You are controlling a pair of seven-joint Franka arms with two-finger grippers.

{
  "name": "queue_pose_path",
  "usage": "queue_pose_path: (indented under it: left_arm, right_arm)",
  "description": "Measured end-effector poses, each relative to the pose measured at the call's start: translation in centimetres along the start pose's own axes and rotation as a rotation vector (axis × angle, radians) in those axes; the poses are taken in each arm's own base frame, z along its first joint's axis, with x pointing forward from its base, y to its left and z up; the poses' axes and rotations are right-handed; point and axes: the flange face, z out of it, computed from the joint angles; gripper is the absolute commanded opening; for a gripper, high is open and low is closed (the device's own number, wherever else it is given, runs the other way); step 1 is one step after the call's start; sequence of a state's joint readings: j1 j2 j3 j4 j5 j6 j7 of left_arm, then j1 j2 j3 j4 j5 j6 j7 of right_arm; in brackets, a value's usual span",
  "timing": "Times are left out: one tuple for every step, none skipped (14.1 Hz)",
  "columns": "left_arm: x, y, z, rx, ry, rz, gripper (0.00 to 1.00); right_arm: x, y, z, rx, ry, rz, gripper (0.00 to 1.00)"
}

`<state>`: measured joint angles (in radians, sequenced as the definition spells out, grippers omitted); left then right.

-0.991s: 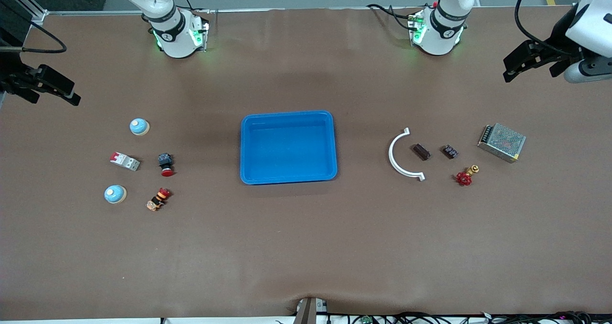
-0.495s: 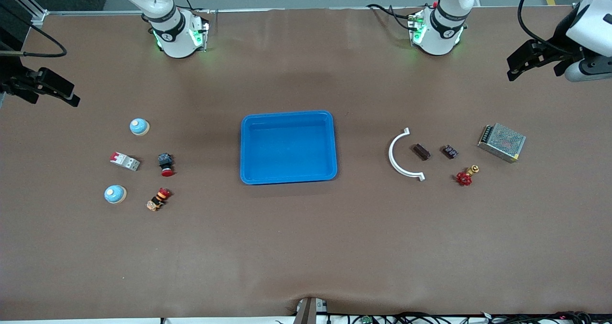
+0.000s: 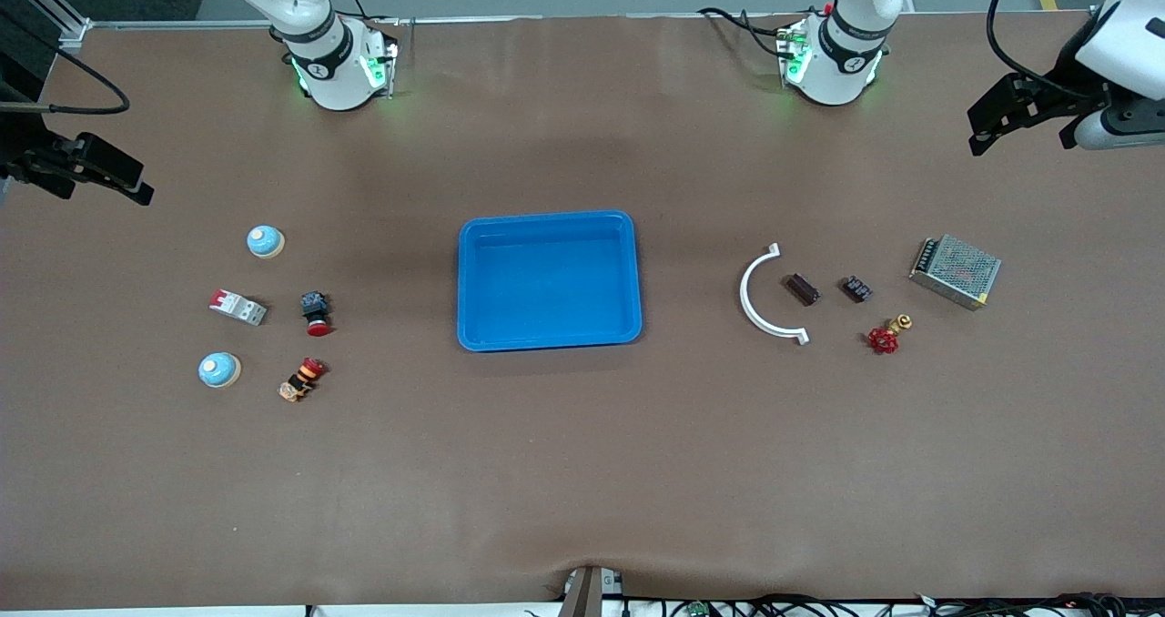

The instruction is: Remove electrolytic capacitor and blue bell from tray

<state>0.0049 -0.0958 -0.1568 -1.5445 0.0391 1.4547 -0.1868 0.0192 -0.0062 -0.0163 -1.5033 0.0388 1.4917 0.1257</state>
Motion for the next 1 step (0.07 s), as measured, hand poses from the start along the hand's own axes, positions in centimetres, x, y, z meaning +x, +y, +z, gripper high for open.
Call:
queue_pose_path:
  left_arm:
    - [0.02,0.0,-0.01,0.0,0.001,0.0,1.0]
  right_arm:
    - [0.03,0.07,0.03,0.0,0.0,0.001,1.0]
